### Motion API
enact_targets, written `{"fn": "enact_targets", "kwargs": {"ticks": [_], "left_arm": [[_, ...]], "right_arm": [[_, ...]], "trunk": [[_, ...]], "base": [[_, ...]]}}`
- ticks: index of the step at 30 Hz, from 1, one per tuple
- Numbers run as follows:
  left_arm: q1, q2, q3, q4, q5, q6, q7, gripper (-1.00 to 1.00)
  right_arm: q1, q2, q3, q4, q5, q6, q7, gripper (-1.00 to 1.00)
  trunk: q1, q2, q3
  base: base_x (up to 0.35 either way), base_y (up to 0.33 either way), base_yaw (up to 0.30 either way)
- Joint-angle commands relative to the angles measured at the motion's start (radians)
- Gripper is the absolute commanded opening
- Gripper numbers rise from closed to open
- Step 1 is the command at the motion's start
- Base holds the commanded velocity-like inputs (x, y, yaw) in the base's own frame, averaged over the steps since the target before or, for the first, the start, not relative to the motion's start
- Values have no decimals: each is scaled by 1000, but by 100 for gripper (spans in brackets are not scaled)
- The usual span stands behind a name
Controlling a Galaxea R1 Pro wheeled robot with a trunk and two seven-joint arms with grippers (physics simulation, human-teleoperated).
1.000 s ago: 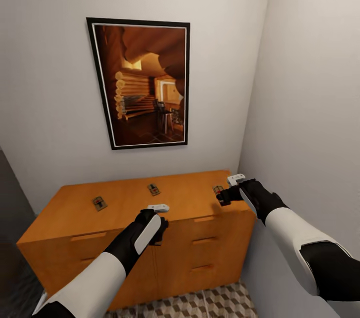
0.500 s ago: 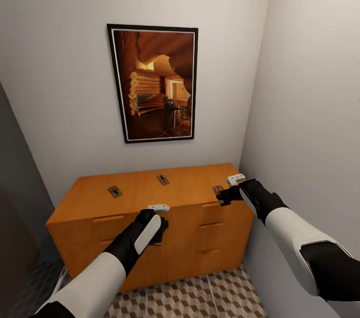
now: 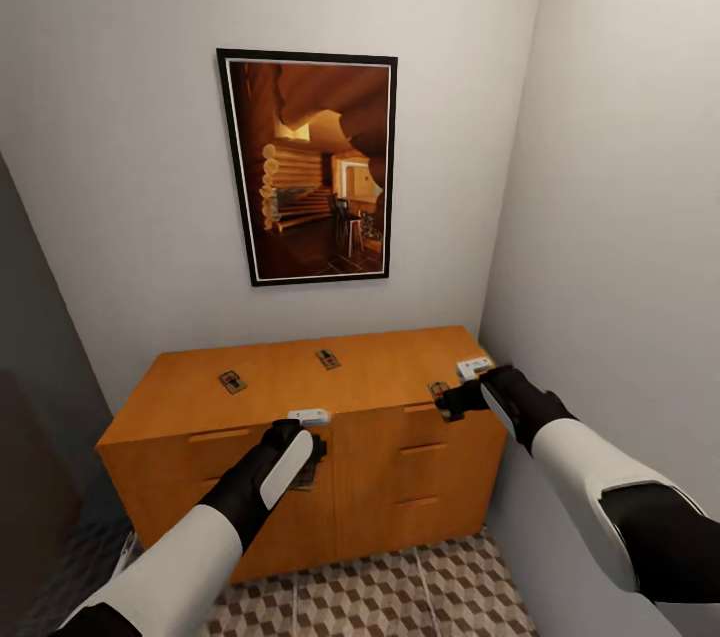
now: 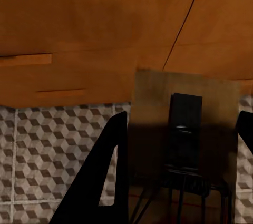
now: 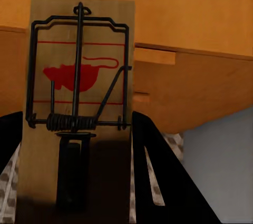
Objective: Take the four mousetraps from the cabinet in the bathroom and place them on the bathroom floor. Make sure all four end up on the same floor surface, and ensure that at least two of them are either under or directly next to the same bathroom sink.
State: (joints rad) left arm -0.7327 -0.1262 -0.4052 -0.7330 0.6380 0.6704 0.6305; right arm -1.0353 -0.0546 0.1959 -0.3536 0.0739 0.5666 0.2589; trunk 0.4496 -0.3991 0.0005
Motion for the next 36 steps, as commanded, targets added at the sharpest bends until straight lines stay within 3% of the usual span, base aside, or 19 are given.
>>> {"fn": "enact_targets", "kwargs": {"ticks": [1, 4, 5, 6, 8, 11, 14, 16, 20, 25, 27, 30, 32, 36], "left_arm": [[-1, 5, -4, 0, 9, 1, 11, -100], [-1, 18, -6, 28, 9, -16, 10, -100], [-1, 20, -7, 76, 11, -50, 6, -100], [-1, 18, -10, 171, 12, -120, -21, -100], [-1, 18, -11, 258, 11, -180, -65, -100], [-1, 25, -12, 466, 8, -328, -207, -100], [-1, 28, -13, 668, 5, -486, -333, -100], [7, 40, -13, 757, 2, -603, -413, -100], [80, 73, -14, 800, 3, -683, -493, -100], [176, 84, -15, 811, -1, -804, -520, -100], [220, 86, -15, 812, -28, -883, -524, -100], [269, 89, -15, 813, -101, -963, -556, -100], [287, 95, -14, 812, -133, -982, -593, -100], [297, 101, -6, 808, -149, -987, -617, -100]], "right_arm": [[0, -1, 2, 3, 4, 4, 6, -100], [4, 2, 2, 50, 3, 3, 5, -100], [9, 3, 1, 97, 2, -12, 5, -100], [16, 3, 1, 182, 0, -85, 5, -100], [21, 3, 1, 270, -1, -175, 4, -100], [48, 0, 0, 390, -3, -352, 2, -100], [126, -2, -1, 417, -4, -420, -19, -100], [182, -2, -1, 424, -4, -468, -52, -100], [290, -2, -1, 428, -5, -588, -116, -100], [406, -2, -3, 429, -2, -659, -222, -100], [440, -3, -4, 429, -2, -687, -241, -100], [480, -5, -5, 429, -2, -711, -251, -100], [508, -10, -7, 429, -3, -748, -254, -100], [555, -16, -8, 429, -43, -846, -283, -100]], "trunk": [[0, -1, 0], [0, -1, 0], [0, -1, 0], [0, -1, 0], [0, -1, 0], [0, -1, 0], [0, -1, 0], [0, -1, 0], [0, -1, 0], [0, -1, 0], [0, -1, 0], [0, -1, 0], [0, -1, 0], [0, -1, 0]], "base": [[0, 0, 0], [0, 0, 0], [0, 0, 0], [0, 0, 0], [0, 0, 0], [0, 0, 0], [0, 0, 0], [0, 0, 0], [0, 0, 0], [0, 0, 0], [0, 0, 0], [0, 0, 0], [0, 0, 0], [0, 0, 0]]}}
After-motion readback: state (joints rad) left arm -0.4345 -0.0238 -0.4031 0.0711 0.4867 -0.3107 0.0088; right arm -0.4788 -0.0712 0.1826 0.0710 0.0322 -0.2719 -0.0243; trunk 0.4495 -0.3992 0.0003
